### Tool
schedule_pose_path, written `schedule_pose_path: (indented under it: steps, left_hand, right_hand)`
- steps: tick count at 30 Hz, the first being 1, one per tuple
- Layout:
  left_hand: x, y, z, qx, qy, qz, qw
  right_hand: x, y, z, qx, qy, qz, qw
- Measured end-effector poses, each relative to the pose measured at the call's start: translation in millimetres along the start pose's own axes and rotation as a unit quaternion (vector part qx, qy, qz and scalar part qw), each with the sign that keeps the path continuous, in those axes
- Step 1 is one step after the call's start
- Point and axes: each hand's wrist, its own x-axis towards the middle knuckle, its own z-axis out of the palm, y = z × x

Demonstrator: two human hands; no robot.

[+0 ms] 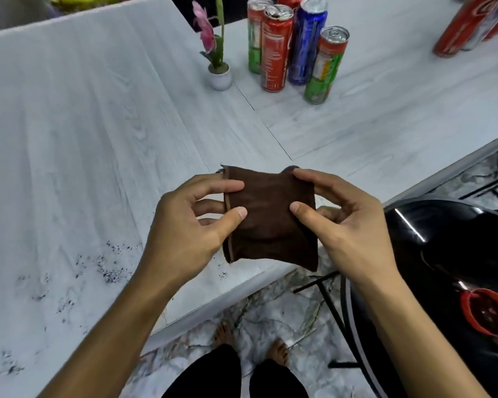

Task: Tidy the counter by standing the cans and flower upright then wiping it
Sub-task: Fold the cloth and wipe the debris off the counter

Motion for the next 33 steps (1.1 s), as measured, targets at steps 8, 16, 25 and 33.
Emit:
schedule_pose_path:
  steps: [8,16,25,33]
  left_hand:
    - [11,-22,-26,0.009,-0.012,-0.033,0.999]
    - [12,-40,-32,0.079,-0.048,-0.045,0.995]
    - [13,-46,-28,0.169,-0.078,-0.014,0.982]
    - [8,-43,-39,0.247,-0.046,0.059,0.966]
  right_hand:
    - [8,14,36,-0.019,-0.016,0.044,0.999]
    - [-1,29,46,-0.070,-0.003,0.070,0.995]
    - [-9,38,49,-0.152,0.036,0.068,0.985]
    - [-18,29,49,-0.325,0.077,0.019,0.942]
